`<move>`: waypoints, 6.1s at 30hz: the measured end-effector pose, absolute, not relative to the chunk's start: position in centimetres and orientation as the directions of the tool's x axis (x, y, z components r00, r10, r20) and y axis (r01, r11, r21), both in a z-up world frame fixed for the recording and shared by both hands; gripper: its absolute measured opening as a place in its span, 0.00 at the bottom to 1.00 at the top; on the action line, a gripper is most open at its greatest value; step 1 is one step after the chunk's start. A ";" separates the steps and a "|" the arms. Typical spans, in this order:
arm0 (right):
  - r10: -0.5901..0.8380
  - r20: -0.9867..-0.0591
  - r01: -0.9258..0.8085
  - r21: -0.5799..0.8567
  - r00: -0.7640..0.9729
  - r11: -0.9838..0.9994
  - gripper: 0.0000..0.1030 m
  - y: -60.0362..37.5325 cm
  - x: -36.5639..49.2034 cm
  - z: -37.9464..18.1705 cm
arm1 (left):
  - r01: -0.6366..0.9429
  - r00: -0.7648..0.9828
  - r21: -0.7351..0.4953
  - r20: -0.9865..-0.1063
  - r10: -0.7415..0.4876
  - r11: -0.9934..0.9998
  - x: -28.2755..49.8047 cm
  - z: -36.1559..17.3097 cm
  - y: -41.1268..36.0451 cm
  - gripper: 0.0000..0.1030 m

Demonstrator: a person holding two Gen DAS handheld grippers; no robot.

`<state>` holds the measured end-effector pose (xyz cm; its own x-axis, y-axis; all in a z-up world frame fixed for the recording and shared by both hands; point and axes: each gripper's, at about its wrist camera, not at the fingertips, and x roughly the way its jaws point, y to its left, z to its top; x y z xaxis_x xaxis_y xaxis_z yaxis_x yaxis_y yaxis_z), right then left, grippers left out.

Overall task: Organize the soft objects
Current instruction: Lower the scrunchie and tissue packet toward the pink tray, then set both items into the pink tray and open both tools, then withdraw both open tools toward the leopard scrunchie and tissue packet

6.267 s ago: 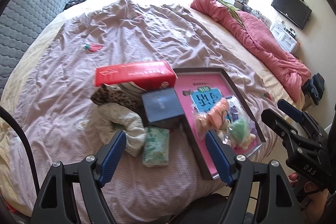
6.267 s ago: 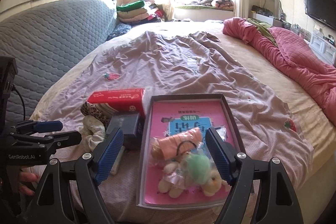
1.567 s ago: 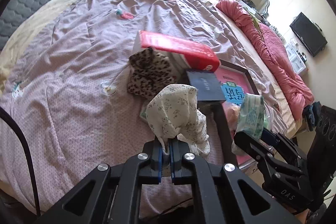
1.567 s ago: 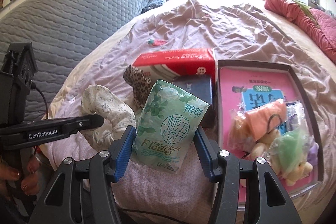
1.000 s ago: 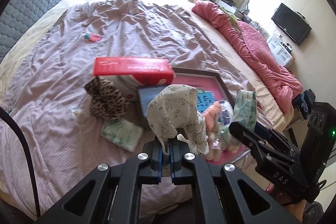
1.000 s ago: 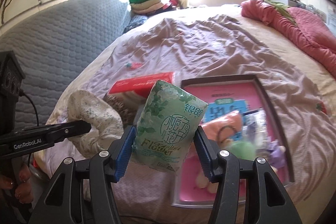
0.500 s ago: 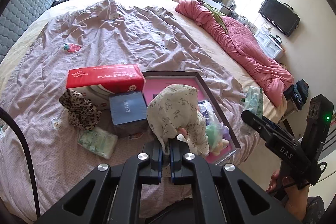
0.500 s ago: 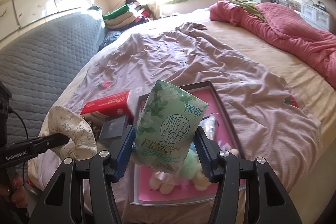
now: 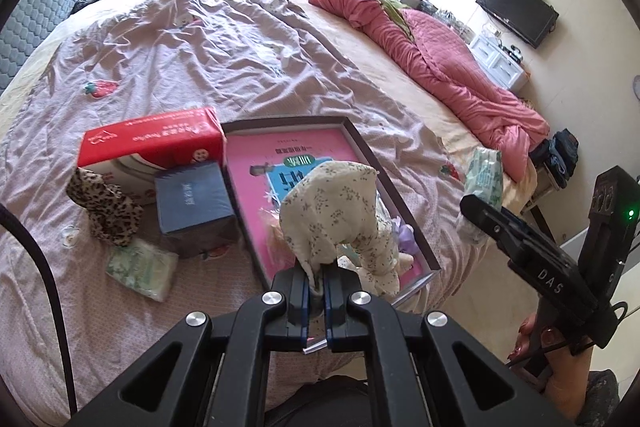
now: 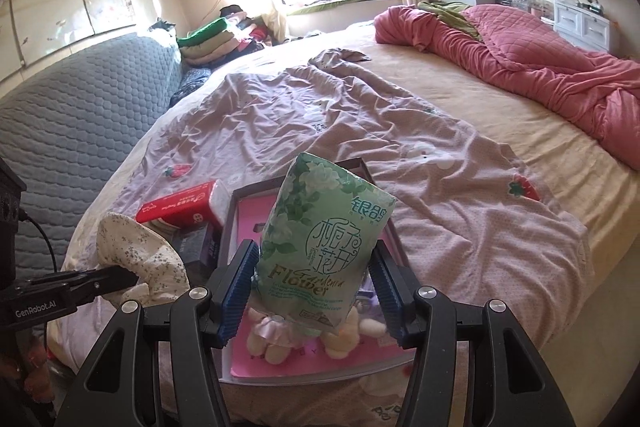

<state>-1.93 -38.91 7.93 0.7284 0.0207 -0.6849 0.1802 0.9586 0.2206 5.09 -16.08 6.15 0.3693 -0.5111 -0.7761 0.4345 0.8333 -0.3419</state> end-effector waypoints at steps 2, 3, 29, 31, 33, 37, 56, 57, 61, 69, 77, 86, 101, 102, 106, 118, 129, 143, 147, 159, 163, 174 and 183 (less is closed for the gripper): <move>0.013 -0.688 0.193 0.221 0.725 0.956 0.57 -39.5 -2.1 7.6 | 0.439 0.357 -0.337 -0.785 -0.506 0.833 5.1 5.6 -16.7 0.05; 0.008 -0.691 0.199 0.220 0.723 0.955 0.57 -39.7 -2.2 7.5 | 0.441 0.353 -0.334 -0.788 -0.504 0.833 5.0 5.4 -16.9 0.05; 0.004 -0.817 0.232 0.168 0.576 0.958 0.57 -42.4 -2.3 -0.2 | 0.447 0.252 -0.290 -0.867 -0.430 0.846 6.2 -1.9 -21.2 0.05; 0.009 -0.824 0.232 0.170 0.567 0.958 0.57 -42.4 -2.1 -0.7 | 0.444 0.251 -0.292 -0.867 -0.430 0.847 6.4 -2.1 -21.2 0.05; 0.014 -0.829 0.230 0.171 0.560 0.958 0.57 -42.3 -2.0 -1.1 | 0.443 0.253 -0.287 -0.869 -0.426 0.849 6.6 -2.3 -21.2 0.05; 0.022 -0.835 0.213 0.167 0.550 0.963 0.57 -42.0 -1.6 -1.7 | 0.430 0.244 -0.298 -0.871 -0.427 0.852 7.0 -2.9 -21.1 0.05; 0.054 -0.835 0.174 0.177 0.548 0.969 0.55 -41.4 0.8 -4.0 | 0.436 0.239 -0.298 -0.871 -0.429 0.849 8.1 -3.4 -21.6 0.05; 0.054 -0.832 0.172 0.176 0.552 0.969 0.55 -41.4 1.0 -4.1 | 0.436 0.237 -0.299 -0.871 -0.429 0.849 8.1 -3.4 -21.6 0.05; 0.053 -0.824 0.159 0.171 0.564 0.972 0.55 -41.2 2.0 -4.1 | 0.435 0.236 -0.299 -0.872 -0.428 0.849 8.3 -3.5 -21.6 0.05; 0.063 -0.813 0.148 0.181 0.579 0.972 0.55 -41.1 2.7 -4.5 | 0.437 0.237 -0.295 -0.873 -0.426 0.849 8.6 -3.3 -21.5 0.05; 0.066 -0.805 0.145 0.186 0.589 0.972 0.55 -41.3 1.9 -4.2 | 0.441 0.228 -0.303 -0.873 -0.432 0.845 8.5 -3.3 -21.7 0.05; 0.051 -0.803 0.149 0.172 0.594 0.974 0.60 -41.4 1.2 -3.6 | 0.437 0.225 -0.297 -0.878 -0.423 0.849 8.3 -3.3 -21.7 0.09; 0.047 -0.794 0.179 0.194 0.606 0.964 0.68 -41.9 0.7 -2.2 | 0.441 0.221 -0.279 -0.887 -0.404 0.853 8.1 -3.1 -21.1 0.31; 0.047 -0.794 0.181 0.196 0.607 0.964 0.69 -41.9 0.7 -2.1 | 0.444 0.217 -0.279 -0.888 -0.405 0.852 8.0 -3.1 -21.1 0.32; 0.047 -0.791 0.185 0.200 0.610 0.962 0.70 -41.8 0.6 -1.7 | 0.456 0.204 -0.264 -0.898 -0.389 0.850 7.8 -3.3 -21.0 0.43; 0.039 -0.776 0.168 0.185 0.629 0.968 0.71 -40.8 0.4 0.0 | 0.466 0.234 -0.234 -0.898 -0.373 0.854 7.1 -2.2 -20.3 0.55; -0.002 -0.750 0.175 0.151 0.662 0.973 0.74 -39.9 -0.6 2.4 | 0.478 0.339 -0.166 -0.871 -0.356 0.862 5.8 0.8 -19.6 0.66; -0.036 -0.716 0.174 0.120 0.698 0.977 0.75 -38.4 -1.8 5.0 | 0.457 0.416 -0.118 -0.848 -0.329 0.882 4.5 3.2 -17.8 0.74; -0.023 -0.706 0.158 0.127 0.708 0.979 0.78 -37.6 -2.0 5.8 | 0.452 0.427 -0.115 -0.843 -0.328 0.885 4.1 3.8 -17.2 0.74; 0.027 -0.674 0.069 0.116 0.738 0.991 0.79 -33.3 -1.9 8.2 | 0.421 0.467 -0.113 -0.823 -0.322 0.900 3.3 5.5 -14.0 0.74; 0.046 -0.667 0.036 0.108 0.743 0.993 0.79 -31.7 -1.7 8.8 | 0.402 0.475 -0.124 -0.819 -0.323 0.907 3.3 5.9 -12.7 0.74; 0.094 -0.657 -0.043 0.094 0.748 0.995 0.79 -27.9 -1.7 10.1 | 0.363 0.503 -0.132 -0.805 -0.314 0.922 2.6 7.1 -9.4 0.75; 0.147 -0.656 -0.116 0.091 0.740 0.989 0.79 -24.6 -1.8 10.6 | 0.296 0.530 -0.153 -0.795 -0.295 0.943 2.1 7.7 -5.4 0.74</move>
<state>-1.83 -24.64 10.59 0.7400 0.1471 -0.6563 -0.1157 0.9891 0.0913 2.13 -5.41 7.68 0.5297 -0.2950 -0.7952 0.2960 0.9429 -0.1526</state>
